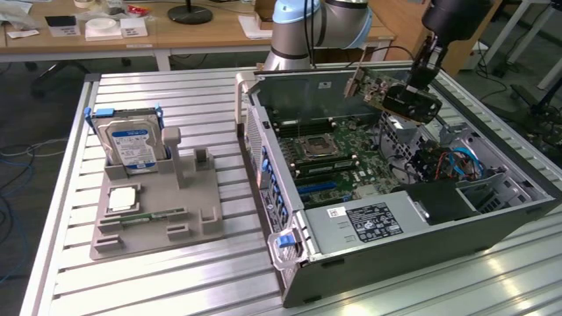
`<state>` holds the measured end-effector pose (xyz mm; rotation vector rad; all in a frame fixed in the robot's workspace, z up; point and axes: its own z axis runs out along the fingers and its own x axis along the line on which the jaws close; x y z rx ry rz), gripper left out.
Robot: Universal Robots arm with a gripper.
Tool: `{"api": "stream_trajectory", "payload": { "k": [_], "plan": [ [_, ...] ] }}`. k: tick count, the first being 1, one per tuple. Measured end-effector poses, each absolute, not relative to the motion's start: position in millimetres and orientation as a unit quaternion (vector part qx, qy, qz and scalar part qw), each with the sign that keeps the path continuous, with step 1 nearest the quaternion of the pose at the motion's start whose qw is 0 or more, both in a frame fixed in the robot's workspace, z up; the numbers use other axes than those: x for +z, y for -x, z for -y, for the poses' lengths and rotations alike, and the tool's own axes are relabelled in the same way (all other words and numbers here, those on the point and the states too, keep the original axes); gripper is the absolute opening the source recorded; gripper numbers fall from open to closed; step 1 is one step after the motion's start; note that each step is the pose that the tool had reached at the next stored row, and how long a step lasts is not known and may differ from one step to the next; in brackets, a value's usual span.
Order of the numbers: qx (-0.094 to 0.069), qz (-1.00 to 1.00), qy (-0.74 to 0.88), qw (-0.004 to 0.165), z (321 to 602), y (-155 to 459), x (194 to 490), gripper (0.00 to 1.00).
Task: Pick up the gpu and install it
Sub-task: 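Insert the gpu into the slot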
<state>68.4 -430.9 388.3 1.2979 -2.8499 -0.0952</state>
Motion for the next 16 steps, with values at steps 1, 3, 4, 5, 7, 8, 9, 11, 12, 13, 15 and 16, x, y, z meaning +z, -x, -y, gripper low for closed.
{"api": "stream_trajectory", "payload": {
  "k": [1,3,4,5,7,8,9,11,12,13,15,16],
  "plan": [
    [-0.030,0.906,-0.421,0.005,430.9,-68.3,388.2,0.26],
    [-0.030,0.899,-0.436,0.005,430.9,-68.3,388.2,0.26],
    [-0.030,0.896,-0.443,0.005,430.9,-68.3,388.1,0.26],
    [-0.030,0.893,-0.449,0.006,430.9,-68.2,388.1,0.26],
    [-0.030,0.886,-0.463,0.006,430.9,-68.2,387.9,0.26],
    [-0.030,0.882,-0.471,0.006,430.9,-68.3,387.8,0.26],
    [-0.030,0.877,-0.479,0.007,430.9,-68.3,387.7,0.26],
    [-0.030,0.868,-0.495,0.007,430.9,-68.2,387.5,0.26],
    [-0.030,0.864,-0.503,0.007,430.9,-68.2,387.4,0.26],
    [-0.029,0.859,-0.511,0.008,430.9,-68.2,387.4,0.26],
    [-0.029,0.850,-0.526,0.008,430.9,-68.2,387.2,0.26],
    [-0.029,0.845,-0.533,0.009,430.9,-68.2,387.2,0.26]
  ]
}}
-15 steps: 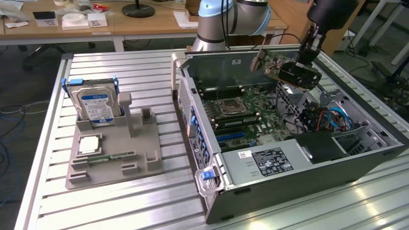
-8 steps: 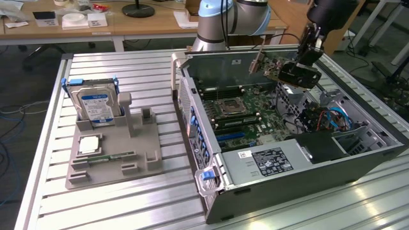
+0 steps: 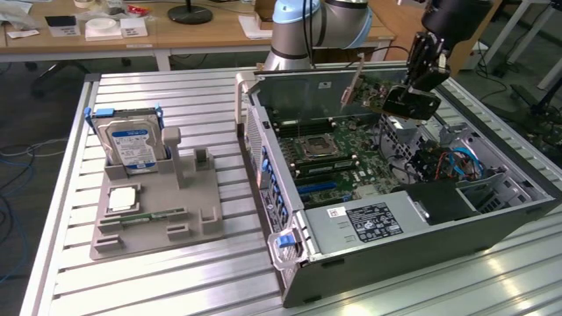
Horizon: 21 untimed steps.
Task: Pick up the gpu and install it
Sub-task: 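Insert the gpu into the slot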
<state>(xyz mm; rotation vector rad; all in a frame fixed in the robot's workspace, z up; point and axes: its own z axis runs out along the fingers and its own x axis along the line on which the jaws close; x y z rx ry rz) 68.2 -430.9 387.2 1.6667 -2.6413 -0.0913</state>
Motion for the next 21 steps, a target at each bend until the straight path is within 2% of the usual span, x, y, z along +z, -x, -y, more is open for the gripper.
{"api": "stream_trajectory", "payload": {
  "k": [21],
  "plan": [
    [-0.027,0.731,-0.682,0.014,430.9,-68.2,386.1,0.26]
  ]
}}
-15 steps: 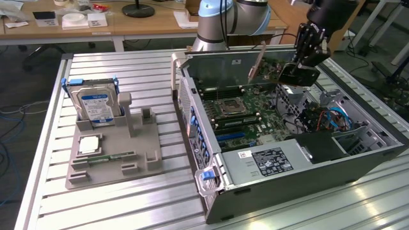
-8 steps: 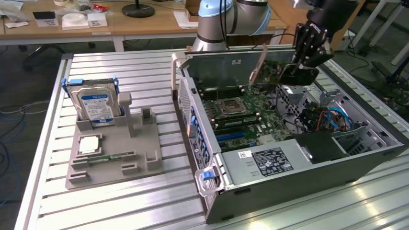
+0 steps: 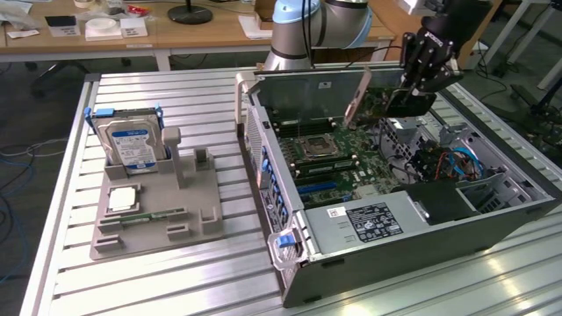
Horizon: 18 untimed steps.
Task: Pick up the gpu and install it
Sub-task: 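Insert the gpu into the slot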
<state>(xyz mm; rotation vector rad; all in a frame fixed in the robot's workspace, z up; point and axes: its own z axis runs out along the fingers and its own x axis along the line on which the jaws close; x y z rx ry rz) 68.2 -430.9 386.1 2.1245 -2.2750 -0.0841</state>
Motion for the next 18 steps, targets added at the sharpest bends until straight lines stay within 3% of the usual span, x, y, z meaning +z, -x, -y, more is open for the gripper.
{"api": "stream_trajectory", "payload": {
  "k": [13,18],
  "plan": [
    [-0.023,0.706,-0.708,0.011,430.9,-68.0,385.9,0.26],
    [-0.008,0.706,-0.709,-0.006,430.9,-65.4,385.6,0.26]
  ]
}}
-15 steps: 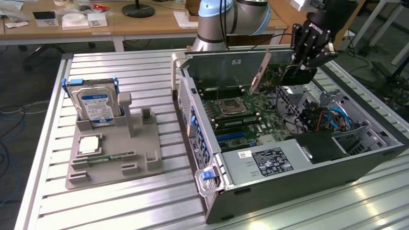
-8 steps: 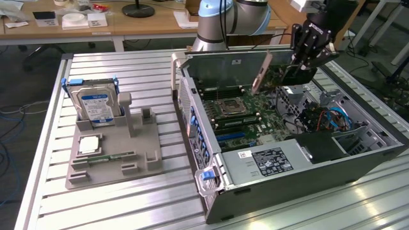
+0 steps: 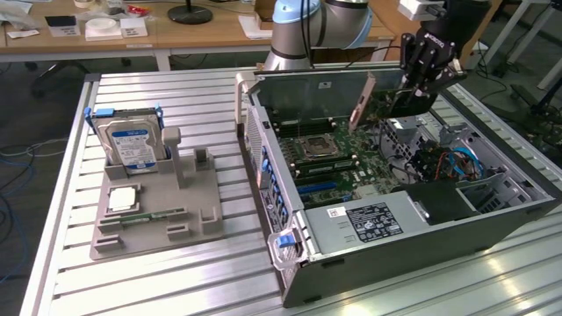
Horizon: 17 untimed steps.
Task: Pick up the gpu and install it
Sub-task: 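Insert the gpu into the slot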
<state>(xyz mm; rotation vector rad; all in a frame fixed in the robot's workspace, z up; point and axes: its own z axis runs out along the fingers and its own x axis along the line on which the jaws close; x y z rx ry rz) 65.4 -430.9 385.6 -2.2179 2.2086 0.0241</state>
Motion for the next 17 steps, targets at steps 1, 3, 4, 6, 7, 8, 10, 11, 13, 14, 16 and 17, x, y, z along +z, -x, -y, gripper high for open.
{"api": "stream_trajectory", "payload": {
  "k": [1,3,4,6,7,8,10,11,13,14,16,17],
  "plan": [
    [0.006,-0.706,0.709,0.008,430.9,-64.8,385.5,0.26],
    [0.005,-0.706,0.709,0.008,430.9,-64.7,385.4,0.26],
    [0.005,-0.706,0.709,0.008,430.9,-64.4,385.4,0.26],
    [0.005,-0.706,0.709,0.009,430.9,-63.9,385.3,0.26],
    [0.005,-0.706,0.709,0.009,430.9,-63.8,385.3,0.26],
    [0.005,-0.706,0.709,0.009,430.9,-63.8,385.2,0.26],
    [0.005,-0.706,0.709,0.009,430.9,-63.7,385.2,0.26],
    [0.005,-0.706,0.709,0.009,430.9,-63.7,385.3,0.26],
    [0.005,-0.706,0.709,0.009,430.9,-63.6,385.3,0.26],
    [0.004,-0.706,0.708,0.011,431.0,-63.2,385.2,0.26],
    [0.002,-0.705,0.709,0.017,430.9,-62.8,385.3,0.26],
    [0.002,-0.705,0.709,0.020,430.9,-62.7,385.3,0.26]
  ]
}}
